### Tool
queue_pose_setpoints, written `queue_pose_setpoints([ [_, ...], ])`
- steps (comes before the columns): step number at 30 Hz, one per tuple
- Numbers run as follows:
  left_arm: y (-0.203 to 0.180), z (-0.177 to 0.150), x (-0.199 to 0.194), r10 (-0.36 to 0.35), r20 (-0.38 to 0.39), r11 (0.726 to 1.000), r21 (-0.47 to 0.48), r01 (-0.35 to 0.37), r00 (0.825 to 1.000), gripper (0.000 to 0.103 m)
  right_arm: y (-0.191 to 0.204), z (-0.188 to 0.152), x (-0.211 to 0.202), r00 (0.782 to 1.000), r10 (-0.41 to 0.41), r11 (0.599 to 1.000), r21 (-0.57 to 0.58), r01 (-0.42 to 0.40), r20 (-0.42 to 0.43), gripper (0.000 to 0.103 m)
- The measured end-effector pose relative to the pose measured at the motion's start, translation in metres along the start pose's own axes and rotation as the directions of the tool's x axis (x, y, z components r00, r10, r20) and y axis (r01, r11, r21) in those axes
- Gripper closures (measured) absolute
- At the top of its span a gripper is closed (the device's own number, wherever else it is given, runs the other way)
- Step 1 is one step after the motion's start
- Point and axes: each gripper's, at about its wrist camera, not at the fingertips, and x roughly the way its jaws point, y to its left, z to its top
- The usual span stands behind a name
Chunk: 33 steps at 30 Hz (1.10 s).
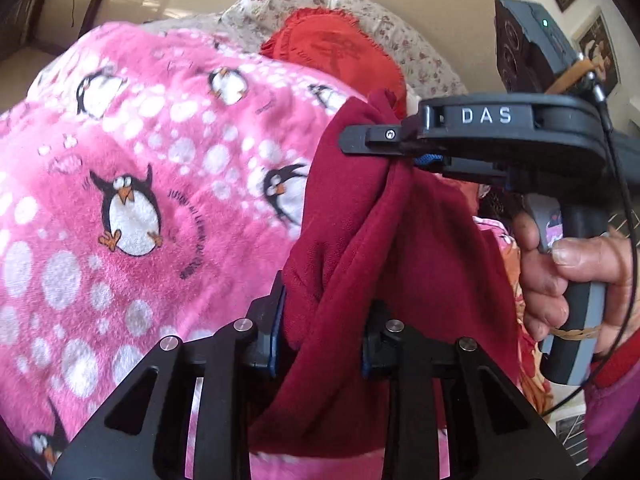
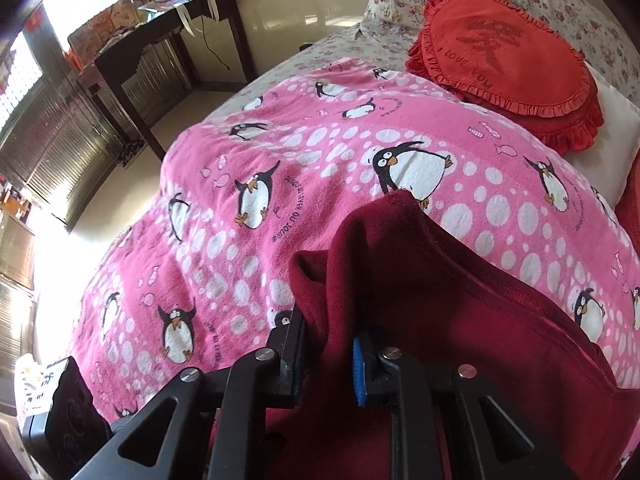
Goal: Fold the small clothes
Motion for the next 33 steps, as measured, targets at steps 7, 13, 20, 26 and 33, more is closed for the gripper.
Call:
queue_pose_setpoints([
  [7,-0.088,0.008,-0.023,-0.028,0.025,0.981,0.192,0.023,0.999,0.078,-0.030,-0.018,-0.084,0.989,0.045,0.998,0.027,-0.049,0.142,0.087],
  [13,-0.169,-0.002,-0.010,-0.074,-0.018,0.940,0.332,0.076,0.997,0.079,-0.090,-0.054,-0.150,0.979,0.003,0.996,0.087,-0.021,0.205,0.087],
  [20,-0.244,-0.040,0.040,-0.072,-0.130,0.895,0.430,0.122,0.989,0.079,-0.167,-0.120,-0.189,0.970,-0.059,0.977,0.211,0.008,0.235,0.089],
  [26,-0.284,-0.077,0.081,-0.015,-0.186,0.859,0.501,0.108,0.982,0.079,-0.220,-0.174,-0.190,0.968,-0.099,0.949,0.314,0.023,0.229,0.089],
  [33,-0.295,-0.090,0.096,0.028,-0.247,0.861,0.499,0.102,0.969,0.079,-0.249,-0.199,-0.147,0.973,-0.149,0.913,0.402,0.067,0.178,0.089],
])
